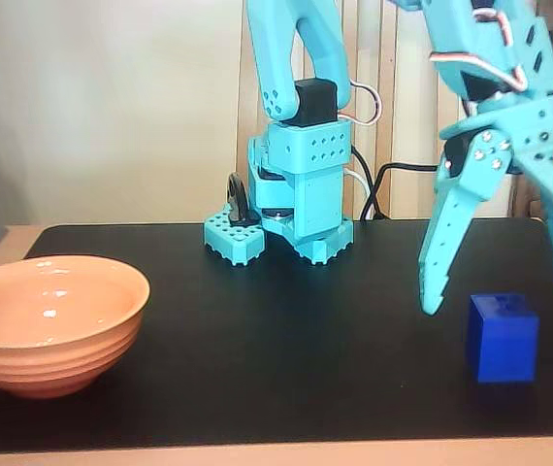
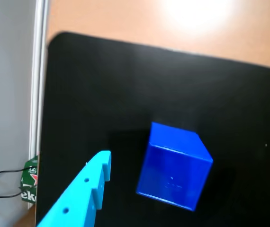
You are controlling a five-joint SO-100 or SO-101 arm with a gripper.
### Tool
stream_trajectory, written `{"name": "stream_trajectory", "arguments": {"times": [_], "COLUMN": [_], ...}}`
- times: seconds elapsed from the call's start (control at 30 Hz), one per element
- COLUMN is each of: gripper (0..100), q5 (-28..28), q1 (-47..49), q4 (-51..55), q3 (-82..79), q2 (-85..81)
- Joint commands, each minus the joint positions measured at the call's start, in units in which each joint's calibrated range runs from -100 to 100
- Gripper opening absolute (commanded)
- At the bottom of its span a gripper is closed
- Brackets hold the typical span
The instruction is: Place the blue cube in the orange bowl.
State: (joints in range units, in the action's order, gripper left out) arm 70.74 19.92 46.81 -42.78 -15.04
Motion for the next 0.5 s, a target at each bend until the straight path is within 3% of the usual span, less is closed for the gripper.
{"name": "stream_trajectory", "arguments": {"times": [0.0, 0.37, 0.47], "gripper": [41, 41, 41], "q5": [0.91, 0.91, 0.96], "q1": [-0.47, 0.44, 0.94], "q4": [-1.51, -1.86, -7.17], "q3": [-3.77, -6.40, -8.31], "q2": [-8.10, -8.86, -8.35]}}
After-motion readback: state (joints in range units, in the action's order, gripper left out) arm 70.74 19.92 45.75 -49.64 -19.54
